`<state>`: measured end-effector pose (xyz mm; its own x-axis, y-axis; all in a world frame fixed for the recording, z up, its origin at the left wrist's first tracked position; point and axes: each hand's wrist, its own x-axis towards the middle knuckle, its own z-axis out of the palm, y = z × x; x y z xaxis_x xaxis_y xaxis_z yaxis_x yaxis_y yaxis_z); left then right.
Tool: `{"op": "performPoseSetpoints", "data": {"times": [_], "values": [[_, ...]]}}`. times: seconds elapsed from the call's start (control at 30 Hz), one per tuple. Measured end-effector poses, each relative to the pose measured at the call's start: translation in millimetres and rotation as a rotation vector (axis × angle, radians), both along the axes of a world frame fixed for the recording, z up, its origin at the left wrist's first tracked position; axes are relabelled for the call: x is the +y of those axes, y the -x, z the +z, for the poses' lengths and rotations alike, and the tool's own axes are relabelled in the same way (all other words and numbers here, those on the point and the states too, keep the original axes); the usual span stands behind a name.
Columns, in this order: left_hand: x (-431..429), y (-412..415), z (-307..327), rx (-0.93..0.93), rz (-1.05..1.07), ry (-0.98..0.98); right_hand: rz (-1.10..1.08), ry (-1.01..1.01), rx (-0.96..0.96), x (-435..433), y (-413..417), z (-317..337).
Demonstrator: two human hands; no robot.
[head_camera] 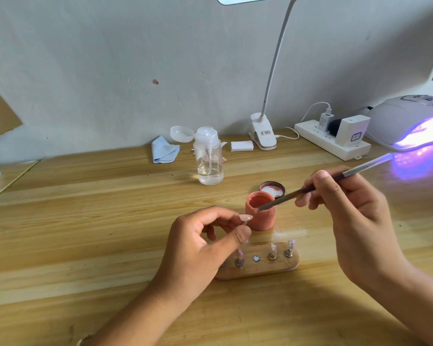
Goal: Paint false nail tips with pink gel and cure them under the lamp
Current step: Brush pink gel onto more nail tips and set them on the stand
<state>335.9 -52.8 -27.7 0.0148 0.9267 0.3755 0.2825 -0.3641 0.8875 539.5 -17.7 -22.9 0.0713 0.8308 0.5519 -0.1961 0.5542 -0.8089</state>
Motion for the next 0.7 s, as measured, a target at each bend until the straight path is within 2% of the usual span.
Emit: {"op": "performPoseSetpoints", "data": {"times": [0.17, 0.4, 0.7], "values": [[0.0, -0.3, -0.3, -0.001, 0.009, -0.016, 0.074, -0.025, -0.078, -3.2, 3.8, -2.4], [-0.2, -0.7, -0.3, 0.005, 0.003, -0.014, 0.000, 0.006, 0.002, 0.3, -0.9, -0.7], [0.5, 0.2, -2.2, 0.003, -0.002, -0.012, 0.065, -0.035, -0.063, -2.1, 2.0, -3.6]]}}
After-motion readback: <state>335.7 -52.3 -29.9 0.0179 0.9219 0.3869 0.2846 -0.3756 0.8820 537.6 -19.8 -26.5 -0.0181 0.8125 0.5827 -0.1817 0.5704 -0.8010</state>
